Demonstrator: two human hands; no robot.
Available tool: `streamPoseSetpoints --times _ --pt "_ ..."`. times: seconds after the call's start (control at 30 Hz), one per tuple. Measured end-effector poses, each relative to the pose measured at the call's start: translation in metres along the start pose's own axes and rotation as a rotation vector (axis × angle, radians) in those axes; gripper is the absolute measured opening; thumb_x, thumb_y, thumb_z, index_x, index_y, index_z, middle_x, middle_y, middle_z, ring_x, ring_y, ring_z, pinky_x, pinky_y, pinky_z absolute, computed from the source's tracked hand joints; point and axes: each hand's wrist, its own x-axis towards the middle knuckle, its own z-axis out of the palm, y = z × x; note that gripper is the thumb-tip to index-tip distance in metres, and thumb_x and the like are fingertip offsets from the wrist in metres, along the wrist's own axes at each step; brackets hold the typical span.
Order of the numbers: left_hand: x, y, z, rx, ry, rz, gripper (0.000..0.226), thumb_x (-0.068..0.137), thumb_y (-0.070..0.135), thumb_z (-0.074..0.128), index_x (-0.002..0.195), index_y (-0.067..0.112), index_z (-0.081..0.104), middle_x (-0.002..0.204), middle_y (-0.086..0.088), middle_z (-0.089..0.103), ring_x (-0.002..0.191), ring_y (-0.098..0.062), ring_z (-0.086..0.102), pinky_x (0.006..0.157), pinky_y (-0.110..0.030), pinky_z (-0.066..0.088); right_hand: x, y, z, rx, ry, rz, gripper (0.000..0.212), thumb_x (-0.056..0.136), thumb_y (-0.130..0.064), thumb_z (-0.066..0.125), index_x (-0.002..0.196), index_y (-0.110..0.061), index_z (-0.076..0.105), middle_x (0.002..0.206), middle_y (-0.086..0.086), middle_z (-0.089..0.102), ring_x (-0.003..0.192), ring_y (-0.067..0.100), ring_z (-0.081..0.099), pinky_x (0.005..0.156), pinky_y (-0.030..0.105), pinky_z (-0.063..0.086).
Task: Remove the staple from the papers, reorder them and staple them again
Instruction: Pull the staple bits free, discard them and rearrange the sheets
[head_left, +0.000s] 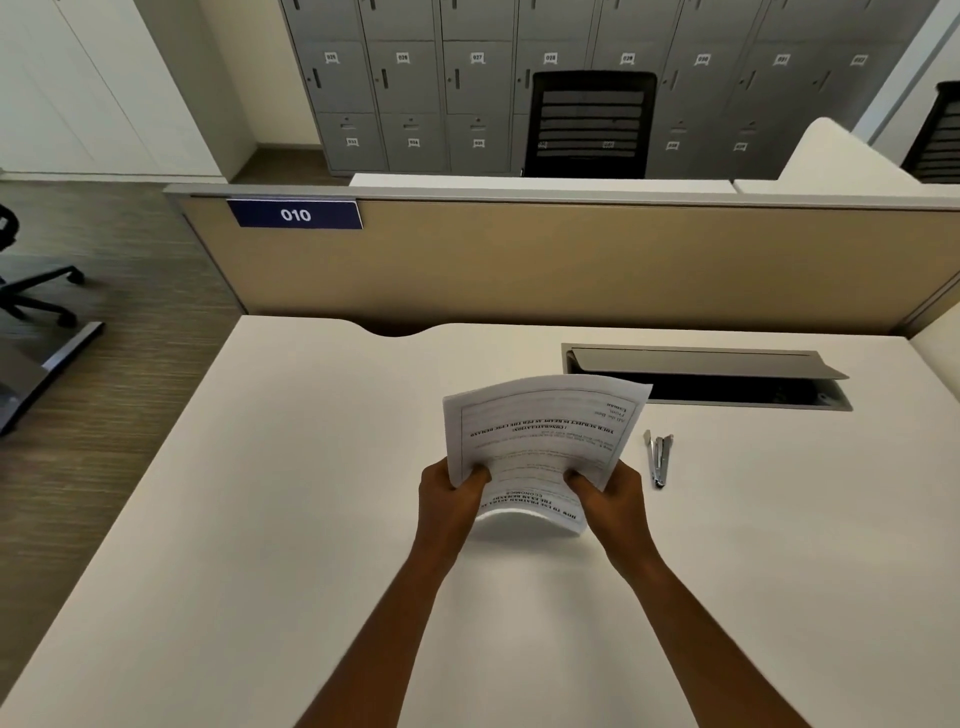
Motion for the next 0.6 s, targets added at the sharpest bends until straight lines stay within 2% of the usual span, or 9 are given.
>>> streamPoseSetpoints --times 0.13,0.2,0.23,0.33,0.47,0.6 --pt "-0.002 -0.005 -0.001 0.027 -0.016 -0.032 0.011 0.083 0.015 0.064 0.087 0.014 0.075 0.087 -0.011 0.078 0.088 -0.033 0.075 0.077 -0.047 0.064 -0.001 0.01 -0.001 -0.014 -0.02 0.003 0.026 0.092 -0.001 0.065 0.113 -0.015 0.069 0.107 0.001 0.075 0.103 0.017 0.071 0.085 0.036 0.061" --pt "-0.004 -0.005 0.0 0.041 -0.022 -0.046 0.02 0.09 0.006 0.064 0.087 0.023 0.074 0.088 -0.004 0.079 0.09 -0.029 0.076 0.077 -0.041 0.065 -0.001 0.013 -0.001 -0.033 -0.029 -0.011 0.026 0.093 -0.003 0.065 0.115 -0.017 0.067 0.11 0.0 0.074 0.105 0.017 0.07 0.089 0.038 0.06" --pt "-0.003 -0.005 -0.001 0.057 -0.027 -0.039 0.023 0.09 0.006 0.064 0.085 0.027 0.073 0.089 -0.002 0.079 0.09 -0.027 0.076 0.078 -0.042 0.065 -0.002 0.012 -0.002 -0.046 -0.031 -0.03 0.026 0.093 -0.004 0.066 0.115 -0.018 0.067 0.11 -0.001 0.074 0.106 0.017 0.07 0.089 0.038 0.06" --pt "0.004 -0.002 -0.008 0.111 -0.071 0.007 0.017 0.08 0.021 0.065 0.086 0.034 0.073 0.094 0.002 0.079 0.09 -0.021 0.077 0.084 -0.049 0.063 0.002 0.005 -0.008 -0.1 -0.052 -0.081 0.026 0.093 -0.009 0.067 0.118 -0.017 0.066 0.112 -0.002 0.074 0.107 0.016 0.069 0.089 0.036 0.059" --pt "0.011 0.006 -0.018 0.145 -0.164 0.033 0.025 0.079 0.024 0.065 0.101 0.033 0.074 0.106 0.001 0.079 0.096 -0.021 0.077 0.086 -0.05 0.063 0.008 -0.011 -0.016 -0.115 -0.105 -0.085 0.028 0.092 -0.01 0.069 0.12 -0.014 0.066 0.112 0.0 0.075 0.102 0.016 0.072 0.085 0.042 0.061" --pt "0.014 0.017 -0.02 0.091 -0.176 0.037 0.025 0.092 0.01 0.066 0.106 0.028 0.073 0.109 -0.002 0.079 0.097 -0.022 0.077 0.087 -0.049 0.063 0.006 -0.028 -0.019 -0.029 -0.137 -0.075 0.03 0.093 -0.008 0.068 0.122 -0.013 0.066 0.114 0.001 0.075 0.103 0.018 0.072 0.083 0.038 0.061"
